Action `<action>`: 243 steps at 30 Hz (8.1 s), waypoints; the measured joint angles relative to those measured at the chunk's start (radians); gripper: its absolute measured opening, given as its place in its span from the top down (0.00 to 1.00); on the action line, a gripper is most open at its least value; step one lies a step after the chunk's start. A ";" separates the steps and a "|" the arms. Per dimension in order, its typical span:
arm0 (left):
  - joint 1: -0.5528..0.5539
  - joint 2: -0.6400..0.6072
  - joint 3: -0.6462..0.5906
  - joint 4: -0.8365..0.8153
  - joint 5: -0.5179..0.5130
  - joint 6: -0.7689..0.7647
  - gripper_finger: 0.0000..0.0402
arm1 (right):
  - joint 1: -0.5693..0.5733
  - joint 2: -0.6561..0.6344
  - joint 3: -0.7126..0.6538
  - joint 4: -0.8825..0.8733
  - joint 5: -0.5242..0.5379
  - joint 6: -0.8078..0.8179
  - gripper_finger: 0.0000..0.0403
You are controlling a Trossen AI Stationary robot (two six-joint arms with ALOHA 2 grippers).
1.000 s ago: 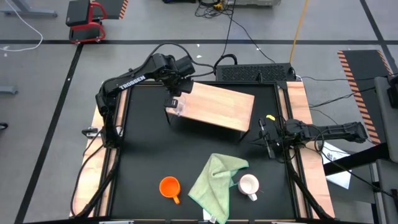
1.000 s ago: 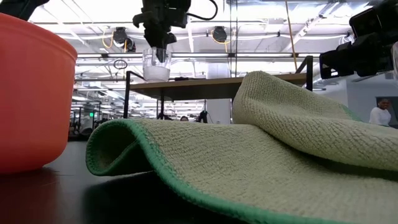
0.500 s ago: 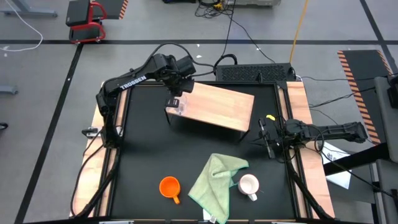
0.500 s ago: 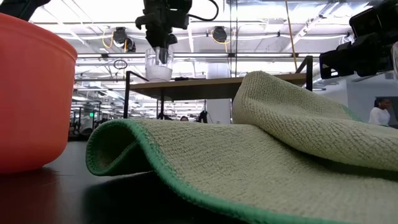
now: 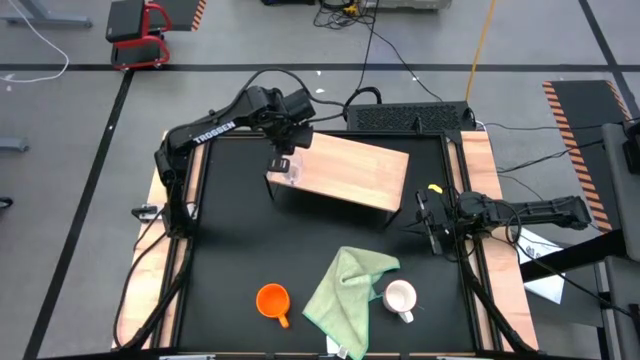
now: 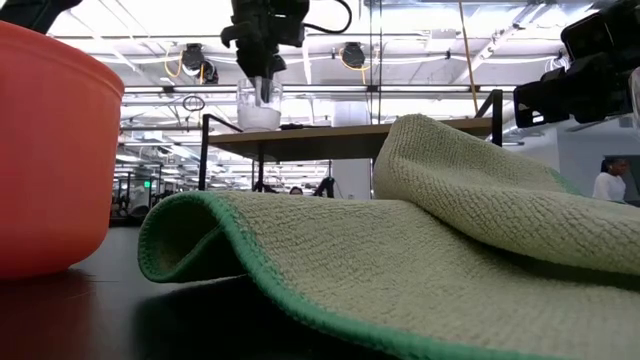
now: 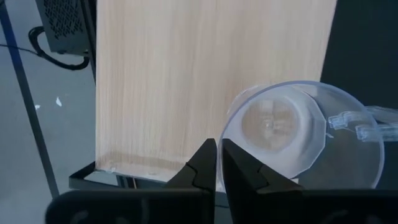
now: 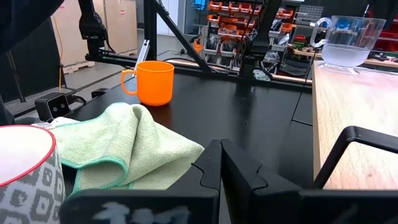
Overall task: Stack small to large cups/mugs on shelf
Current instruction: Put the transparent mug on the shelf
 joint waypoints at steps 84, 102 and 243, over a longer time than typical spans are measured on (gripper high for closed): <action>-0.083 -0.180 0.217 -0.109 0.004 -0.205 0.59 | 0.000 0.000 0.000 0.000 0.000 0.030 1.00; -0.098 -0.223 0.217 -0.109 0.000 -0.214 0.59 | 0.000 0.000 0.000 0.000 0.000 0.032 1.00; -0.315 -1.612 -1.706 1.285 0.184 -0.532 0.59 | 0.000 0.011 0.000 0.007 -0.001 0.057 1.00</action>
